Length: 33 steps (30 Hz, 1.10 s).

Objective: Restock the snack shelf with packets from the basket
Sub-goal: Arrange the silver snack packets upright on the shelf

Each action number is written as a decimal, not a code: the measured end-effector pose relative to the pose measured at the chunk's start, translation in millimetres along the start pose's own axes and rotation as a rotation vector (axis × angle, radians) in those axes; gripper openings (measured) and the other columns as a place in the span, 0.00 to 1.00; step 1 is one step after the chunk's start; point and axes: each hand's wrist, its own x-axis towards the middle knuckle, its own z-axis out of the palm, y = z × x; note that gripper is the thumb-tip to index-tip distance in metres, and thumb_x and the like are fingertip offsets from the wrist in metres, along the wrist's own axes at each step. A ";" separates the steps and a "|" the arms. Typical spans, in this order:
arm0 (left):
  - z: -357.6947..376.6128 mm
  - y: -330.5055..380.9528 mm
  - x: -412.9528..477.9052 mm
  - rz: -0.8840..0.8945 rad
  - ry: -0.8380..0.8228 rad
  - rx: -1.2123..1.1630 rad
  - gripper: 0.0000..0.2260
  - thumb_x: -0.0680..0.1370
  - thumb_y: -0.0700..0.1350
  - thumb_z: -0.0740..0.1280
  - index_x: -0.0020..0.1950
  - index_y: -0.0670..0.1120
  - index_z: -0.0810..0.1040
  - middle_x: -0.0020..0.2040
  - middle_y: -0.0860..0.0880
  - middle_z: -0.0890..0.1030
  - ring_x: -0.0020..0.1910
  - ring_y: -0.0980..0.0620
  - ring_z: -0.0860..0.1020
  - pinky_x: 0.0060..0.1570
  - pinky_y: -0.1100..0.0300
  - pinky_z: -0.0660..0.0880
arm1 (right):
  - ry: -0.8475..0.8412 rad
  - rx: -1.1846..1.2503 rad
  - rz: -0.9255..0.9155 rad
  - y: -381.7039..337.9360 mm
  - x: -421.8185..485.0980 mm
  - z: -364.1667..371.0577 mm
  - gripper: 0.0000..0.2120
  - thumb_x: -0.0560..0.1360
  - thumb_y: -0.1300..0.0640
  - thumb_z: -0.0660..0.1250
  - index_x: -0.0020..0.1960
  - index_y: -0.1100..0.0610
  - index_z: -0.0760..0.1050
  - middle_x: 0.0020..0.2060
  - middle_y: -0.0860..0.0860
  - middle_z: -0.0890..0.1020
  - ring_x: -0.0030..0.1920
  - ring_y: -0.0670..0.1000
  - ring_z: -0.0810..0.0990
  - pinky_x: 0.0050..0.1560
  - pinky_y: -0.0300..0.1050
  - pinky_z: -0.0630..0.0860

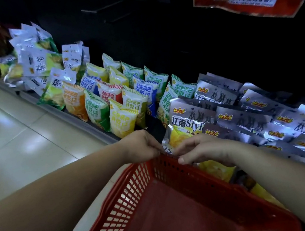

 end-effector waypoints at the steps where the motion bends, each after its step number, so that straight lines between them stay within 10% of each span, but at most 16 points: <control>1: -1.9 -1.2 -1.1 -0.015 -0.017 0.007 0.11 0.76 0.45 0.70 0.53 0.56 0.88 0.52 0.62 0.86 0.52 0.65 0.81 0.61 0.59 0.78 | -0.022 0.024 0.026 -1.8 0.9 0.8 0.10 0.74 0.52 0.77 0.55 0.50 0.86 0.54 0.49 0.87 0.58 0.53 0.84 0.59 0.54 0.78; 8: -1.9 2.2 7.1 -0.063 -0.050 -0.017 0.14 0.73 0.58 0.67 0.36 0.49 0.84 0.42 0.53 0.84 0.46 0.52 0.81 0.58 0.45 0.79 | 0.142 0.106 0.094 3.4 11.0 7.6 0.10 0.82 0.55 0.64 0.58 0.48 0.83 0.49 0.42 0.88 0.56 0.45 0.83 0.63 0.53 0.75; 14: -7.3 24.7 25.0 0.111 0.076 0.169 0.09 0.80 0.52 0.69 0.53 0.51 0.87 0.51 0.55 0.85 0.46 0.56 0.80 0.39 0.64 0.75 | 0.570 -0.025 -0.135 13.1 20.8 -12.0 0.07 0.81 0.60 0.67 0.53 0.52 0.83 0.48 0.46 0.84 0.50 0.47 0.82 0.53 0.48 0.78; 21: 5.7 28.7 46.1 0.109 0.047 0.077 0.13 0.80 0.48 0.70 0.64 0.48 0.83 0.63 0.51 0.81 0.60 0.51 0.80 0.60 0.53 0.78 | 0.689 -0.632 -0.033 18.2 43.7 -44.8 0.31 0.80 0.46 0.68 0.80 0.50 0.63 0.77 0.51 0.67 0.79 0.56 0.59 0.76 0.57 0.63; 28: 11.3 19.1 45.8 0.087 0.024 0.112 0.12 0.79 0.50 0.69 0.62 0.51 0.83 0.62 0.53 0.82 0.60 0.52 0.79 0.58 0.56 0.78 | 0.935 -0.726 -0.178 14.3 47.9 -49.8 0.05 0.77 0.54 0.73 0.51 0.52 0.80 0.51 0.49 0.75 0.58 0.55 0.73 0.52 0.50 0.73; 33: 9.1 23.9 41.0 0.104 0.047 0.118 0.10 0.79 0.47 0.68 0.58 0.50 0.85 0.58 0.54 0.84 0.56 0.55 0.80 0.57 0.56 0.79 | 0.870 -0.509 -0.288 -0.7 27.4 -50.9 0.09 0.77 0.55 0.71 0.43 0.45 0.74 0.41 0.42 0.77 0.49 0.52 0.77 0.46 0.50 0.75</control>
